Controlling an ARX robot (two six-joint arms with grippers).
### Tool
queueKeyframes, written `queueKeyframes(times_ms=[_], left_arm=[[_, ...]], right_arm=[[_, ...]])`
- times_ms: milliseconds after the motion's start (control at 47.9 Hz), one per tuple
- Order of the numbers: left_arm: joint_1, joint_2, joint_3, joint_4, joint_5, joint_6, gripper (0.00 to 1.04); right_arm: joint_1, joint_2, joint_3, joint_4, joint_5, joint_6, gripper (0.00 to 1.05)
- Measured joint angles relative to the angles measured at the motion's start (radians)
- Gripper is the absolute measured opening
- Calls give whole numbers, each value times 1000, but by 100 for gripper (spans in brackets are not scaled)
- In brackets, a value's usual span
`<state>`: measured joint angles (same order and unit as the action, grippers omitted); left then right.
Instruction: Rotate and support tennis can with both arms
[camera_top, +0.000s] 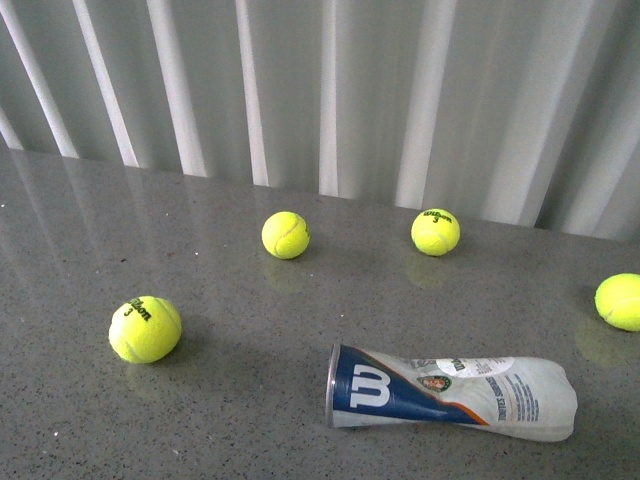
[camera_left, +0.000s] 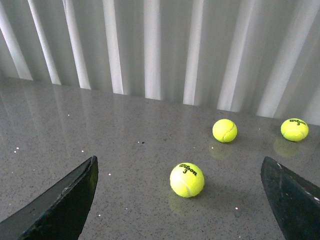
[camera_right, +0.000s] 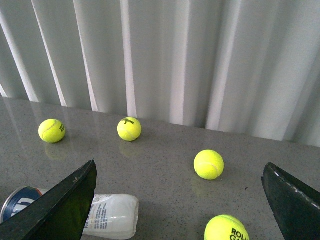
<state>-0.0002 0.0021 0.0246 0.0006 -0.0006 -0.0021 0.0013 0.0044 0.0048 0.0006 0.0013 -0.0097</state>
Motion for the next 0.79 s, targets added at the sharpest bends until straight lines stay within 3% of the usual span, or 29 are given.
queueKeyframes(times_ms=[793], left_arm=[[0, 0, 0, 0, 0, 0, 98]], right_arm=[[0, 0, 0, 0, 0, 0, 98]])
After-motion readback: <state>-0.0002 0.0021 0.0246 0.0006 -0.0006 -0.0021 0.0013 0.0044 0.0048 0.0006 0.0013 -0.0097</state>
